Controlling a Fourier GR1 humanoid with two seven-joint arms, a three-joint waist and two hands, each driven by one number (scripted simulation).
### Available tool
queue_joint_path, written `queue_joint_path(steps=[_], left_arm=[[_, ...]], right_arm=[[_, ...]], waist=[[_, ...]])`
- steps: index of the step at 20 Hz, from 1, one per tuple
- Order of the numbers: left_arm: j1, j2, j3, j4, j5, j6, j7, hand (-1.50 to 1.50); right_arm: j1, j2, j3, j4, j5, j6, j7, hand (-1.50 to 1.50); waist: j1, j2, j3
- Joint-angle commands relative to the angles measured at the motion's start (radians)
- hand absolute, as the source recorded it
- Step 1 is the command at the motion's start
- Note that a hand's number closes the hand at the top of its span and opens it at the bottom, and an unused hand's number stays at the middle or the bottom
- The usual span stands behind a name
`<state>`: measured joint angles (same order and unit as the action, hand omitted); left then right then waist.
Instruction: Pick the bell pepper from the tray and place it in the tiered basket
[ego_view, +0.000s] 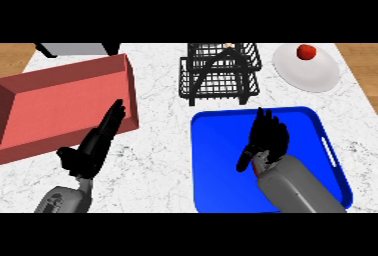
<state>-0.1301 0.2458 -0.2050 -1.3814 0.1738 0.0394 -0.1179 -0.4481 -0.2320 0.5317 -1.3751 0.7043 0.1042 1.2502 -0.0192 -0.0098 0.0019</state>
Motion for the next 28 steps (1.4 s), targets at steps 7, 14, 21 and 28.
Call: queue_joint_path(steps=[7, 14, 21, 28], left_arm=[[0.023, -0.019, -0.005, 0.026, -0.021, 0.002, 0.008, 0.00], [0.002, -0.012, 0.027, 0.069, -0.004, -0.048, -0.018, 0.00], [0.057, -0.013, 0.010, -0.077, -0.017, -0.035, 0.073, 0.00], [-0.031, -0.071, 0.036, 0.009, -0.054, -0.026, 0.072, 0.00]], right_arm=[[0.142, 0.064, -0.050, -0.042, 0.124, 0.017, 0.211, -1.50], [0.267, 0.072, -0.090, -0.064, 0.168, 0.010, 0.109, -1.50], [0.232, 0.125, -0.188, -0.077, 0.198, 0.062, 0.063, -1.50], [0.245, 0.129, -0.220, 0.032, 0.326, -0.132, -0.190, 1.50]], waist=[[0.008, 0.007, -0.003], [0.007, 0.009, -0.003], [0.024, 0.008, -0.002], [0.019, 0.010, -0.002]])
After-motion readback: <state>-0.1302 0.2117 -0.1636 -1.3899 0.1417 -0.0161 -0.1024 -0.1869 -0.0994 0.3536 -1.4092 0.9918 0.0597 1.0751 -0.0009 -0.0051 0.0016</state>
